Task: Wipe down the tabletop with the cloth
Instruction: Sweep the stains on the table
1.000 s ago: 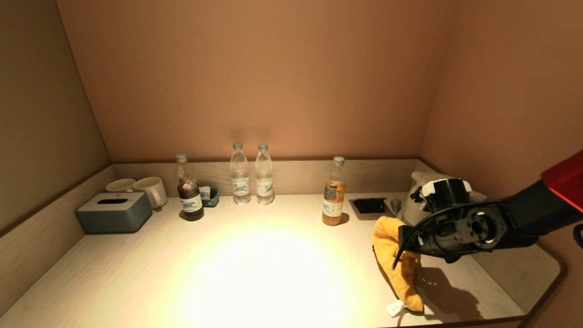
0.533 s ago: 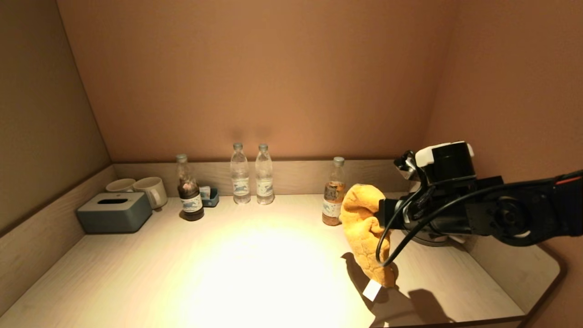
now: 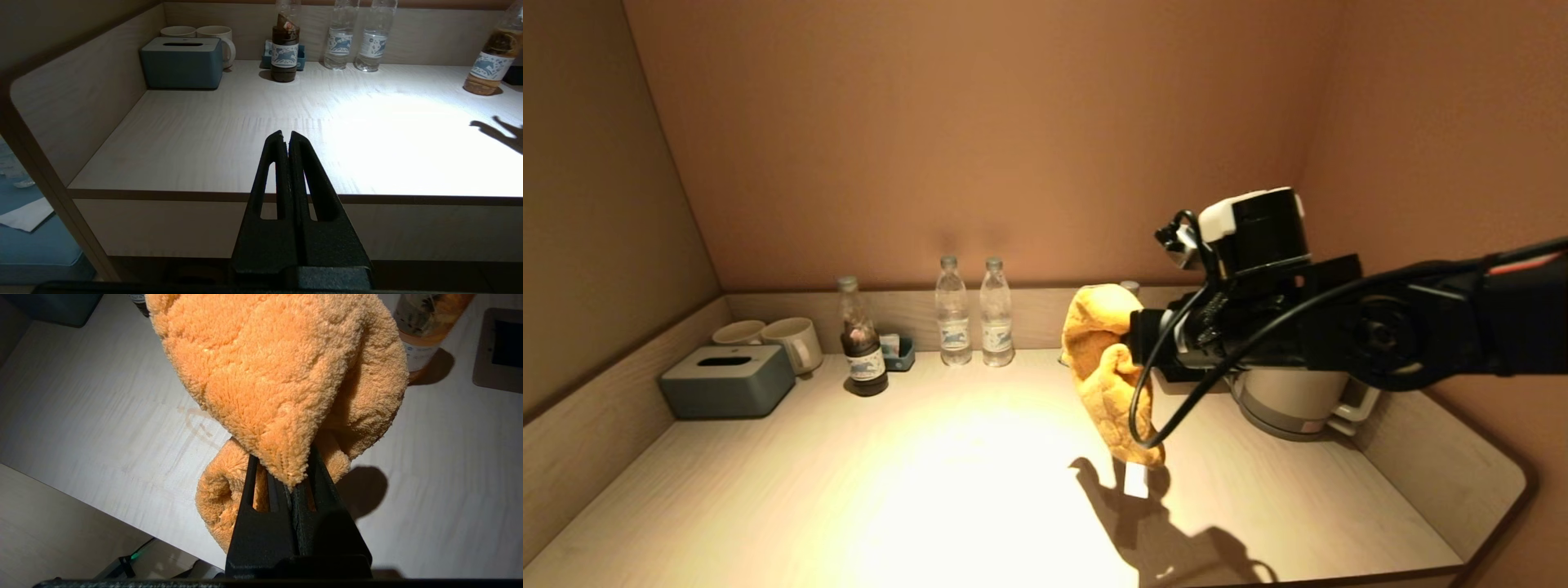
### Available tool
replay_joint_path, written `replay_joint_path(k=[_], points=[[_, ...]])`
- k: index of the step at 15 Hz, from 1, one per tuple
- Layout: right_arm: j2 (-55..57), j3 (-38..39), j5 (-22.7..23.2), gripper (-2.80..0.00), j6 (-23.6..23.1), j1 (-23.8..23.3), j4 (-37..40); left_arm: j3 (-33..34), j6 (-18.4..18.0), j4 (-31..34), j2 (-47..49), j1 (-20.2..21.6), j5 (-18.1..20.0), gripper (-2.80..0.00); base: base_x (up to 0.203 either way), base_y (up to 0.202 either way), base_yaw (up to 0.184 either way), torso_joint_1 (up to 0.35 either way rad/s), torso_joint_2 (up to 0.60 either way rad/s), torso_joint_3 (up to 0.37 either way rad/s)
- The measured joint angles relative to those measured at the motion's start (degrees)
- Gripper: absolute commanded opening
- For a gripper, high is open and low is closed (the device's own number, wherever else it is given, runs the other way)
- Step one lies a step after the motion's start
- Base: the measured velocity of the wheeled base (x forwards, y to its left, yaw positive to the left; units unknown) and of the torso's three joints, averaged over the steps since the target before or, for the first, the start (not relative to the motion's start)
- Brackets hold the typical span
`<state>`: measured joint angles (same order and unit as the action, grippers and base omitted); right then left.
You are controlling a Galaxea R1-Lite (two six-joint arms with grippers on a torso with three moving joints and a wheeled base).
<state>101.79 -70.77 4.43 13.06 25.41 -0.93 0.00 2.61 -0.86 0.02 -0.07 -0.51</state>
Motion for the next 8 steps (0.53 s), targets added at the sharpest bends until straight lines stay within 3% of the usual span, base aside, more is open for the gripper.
replay_joint_path(k=[8], points=[[17.8,-17.9,-0.2,-2.8,-3.0,6.5,2.2,0.0,0.0,0.0,0.0,0.0,0.0,-2.8,0.0,0.0,0.0,0.0,0.0,0.0]])
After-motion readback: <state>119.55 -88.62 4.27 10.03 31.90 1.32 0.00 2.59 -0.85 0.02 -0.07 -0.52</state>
